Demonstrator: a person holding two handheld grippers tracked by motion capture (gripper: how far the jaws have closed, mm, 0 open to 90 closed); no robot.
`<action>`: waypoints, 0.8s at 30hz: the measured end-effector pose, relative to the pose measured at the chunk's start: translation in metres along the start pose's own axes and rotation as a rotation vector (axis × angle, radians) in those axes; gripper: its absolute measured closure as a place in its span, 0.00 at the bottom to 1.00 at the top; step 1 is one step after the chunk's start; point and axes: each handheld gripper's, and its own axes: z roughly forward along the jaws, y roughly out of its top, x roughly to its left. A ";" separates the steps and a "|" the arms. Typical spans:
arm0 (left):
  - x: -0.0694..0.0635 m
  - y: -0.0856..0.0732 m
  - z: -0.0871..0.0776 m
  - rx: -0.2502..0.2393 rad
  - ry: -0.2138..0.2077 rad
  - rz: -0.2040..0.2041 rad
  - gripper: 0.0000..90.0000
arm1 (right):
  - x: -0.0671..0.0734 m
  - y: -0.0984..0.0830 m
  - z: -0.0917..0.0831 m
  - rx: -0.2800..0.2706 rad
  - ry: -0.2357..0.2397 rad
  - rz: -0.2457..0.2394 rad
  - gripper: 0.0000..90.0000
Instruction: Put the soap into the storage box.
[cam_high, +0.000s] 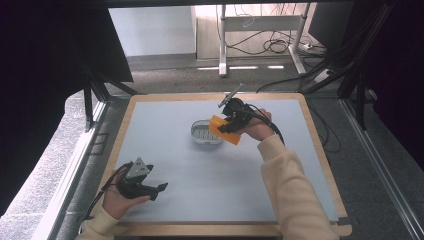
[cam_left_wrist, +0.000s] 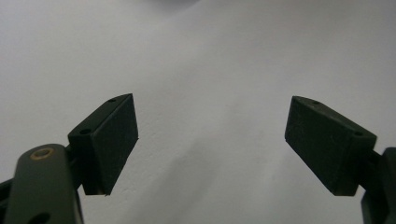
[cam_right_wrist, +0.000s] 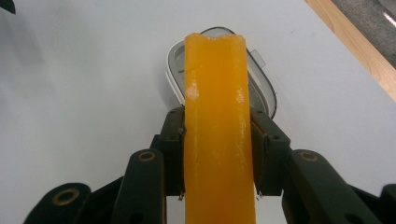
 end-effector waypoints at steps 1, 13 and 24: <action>0.000 0.000 0.000 0.001 0.000 0.001 0.19 | -0.001 0.000 0.000 -0.001 0.004 0.000 0.69; 0.000 0.000 0.000 0.001 -0.001 0.001 0.19 | -0.009 0.009 0.010 -0.008 0.022 -0.003 0.69; 0.000 0.000 0.000 -0.001 0.000 0.001 0.19 | -0.020 0.016 0.021 -0.005 0.020 -0.007 0.69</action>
